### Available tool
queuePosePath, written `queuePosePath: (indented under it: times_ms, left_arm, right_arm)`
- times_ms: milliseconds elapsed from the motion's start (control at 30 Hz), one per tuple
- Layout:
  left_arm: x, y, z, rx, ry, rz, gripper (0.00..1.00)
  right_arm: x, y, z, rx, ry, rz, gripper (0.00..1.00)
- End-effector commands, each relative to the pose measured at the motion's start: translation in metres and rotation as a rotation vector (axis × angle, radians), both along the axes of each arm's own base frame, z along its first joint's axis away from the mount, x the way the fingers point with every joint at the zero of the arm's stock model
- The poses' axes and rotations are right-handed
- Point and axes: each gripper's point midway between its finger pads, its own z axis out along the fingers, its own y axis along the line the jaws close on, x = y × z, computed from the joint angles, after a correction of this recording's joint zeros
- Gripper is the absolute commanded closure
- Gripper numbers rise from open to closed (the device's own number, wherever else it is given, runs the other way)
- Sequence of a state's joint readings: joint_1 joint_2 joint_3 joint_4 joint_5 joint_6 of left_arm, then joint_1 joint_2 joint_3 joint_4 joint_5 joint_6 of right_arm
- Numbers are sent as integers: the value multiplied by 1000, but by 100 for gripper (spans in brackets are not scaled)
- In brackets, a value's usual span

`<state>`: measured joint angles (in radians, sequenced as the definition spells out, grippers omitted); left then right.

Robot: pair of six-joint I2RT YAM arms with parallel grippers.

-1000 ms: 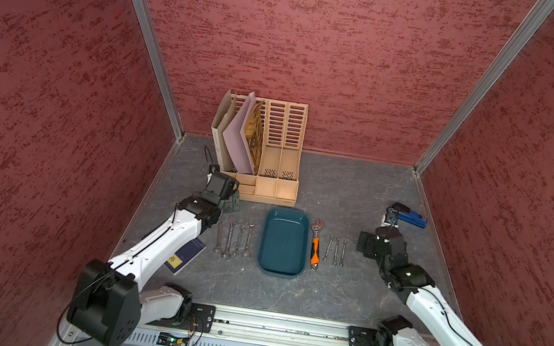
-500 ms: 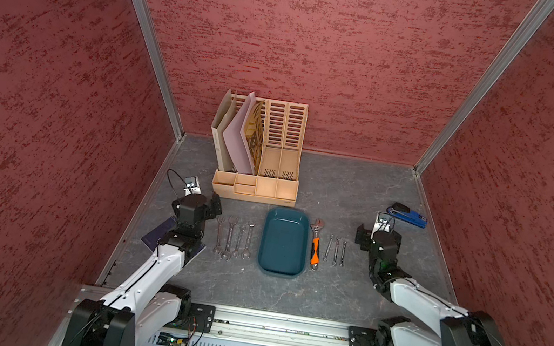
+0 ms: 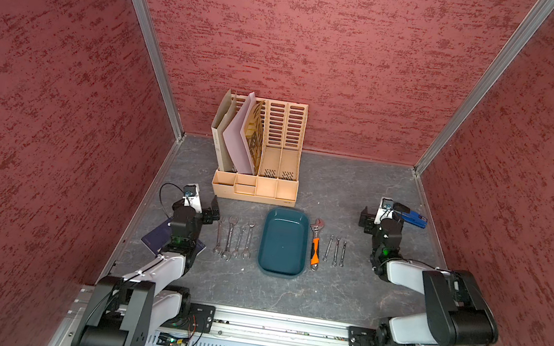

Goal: Take out the wrench from the storage box
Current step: Reset both arms

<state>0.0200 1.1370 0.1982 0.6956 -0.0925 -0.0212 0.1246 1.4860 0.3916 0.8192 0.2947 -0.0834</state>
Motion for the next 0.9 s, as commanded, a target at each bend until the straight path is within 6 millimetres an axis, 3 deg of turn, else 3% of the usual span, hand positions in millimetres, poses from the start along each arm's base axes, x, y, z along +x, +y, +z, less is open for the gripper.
queuePosePath:
  times_ms: [0, 167, 633, 867]
  left_arm:
    - [12, -7, 20, 5, -95, -59, 0]
    - [24, -9, 19, -14, -111, -80, 0]
    - [55, -35, -15, 26, -11, -223, 0]
    - [62, -23, -18, -6, 19, -165, 0]
  right_arm:
    - [9, 9, 9, 63, -35, 78, 2]
    - [8, 12, -4, 115, -41, 159, 2]
    - [8, 8, -4, 121, -35, 143, 2]
    - [8, 9, -5, 122, -33, 144, 2]
